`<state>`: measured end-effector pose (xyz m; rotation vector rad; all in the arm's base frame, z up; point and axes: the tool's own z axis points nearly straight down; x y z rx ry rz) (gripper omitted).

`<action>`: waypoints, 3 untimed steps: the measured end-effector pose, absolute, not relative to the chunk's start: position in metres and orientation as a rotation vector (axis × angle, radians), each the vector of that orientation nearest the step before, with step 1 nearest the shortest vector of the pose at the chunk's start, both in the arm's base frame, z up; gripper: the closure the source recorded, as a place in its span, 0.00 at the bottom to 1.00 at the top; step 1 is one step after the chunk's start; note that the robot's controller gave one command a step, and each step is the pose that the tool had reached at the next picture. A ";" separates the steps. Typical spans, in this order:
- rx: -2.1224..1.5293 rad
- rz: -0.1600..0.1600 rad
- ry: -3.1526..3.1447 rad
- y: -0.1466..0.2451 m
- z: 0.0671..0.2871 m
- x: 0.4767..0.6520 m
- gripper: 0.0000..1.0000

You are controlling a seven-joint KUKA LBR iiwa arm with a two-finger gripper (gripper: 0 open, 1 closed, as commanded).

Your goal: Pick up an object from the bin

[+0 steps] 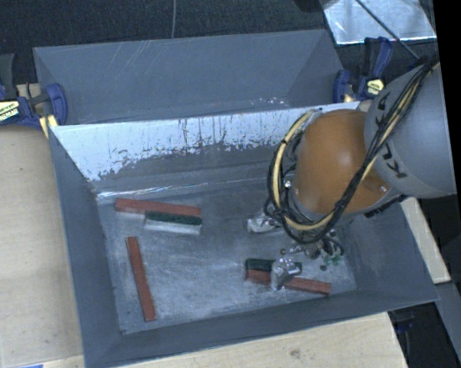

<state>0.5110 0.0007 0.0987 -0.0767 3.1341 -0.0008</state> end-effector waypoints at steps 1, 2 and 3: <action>0.002 0.003 3.139 -0.001 0.067 0.510 0.00; 0.121 0.000 3.133 -0.007 0.103 0.504 0.00; 0.108 0.001 3.136 -0.012 0.073 0.502 0.00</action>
Offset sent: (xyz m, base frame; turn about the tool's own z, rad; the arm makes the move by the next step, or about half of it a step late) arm -0.0087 -0.0076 0.0013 0.1255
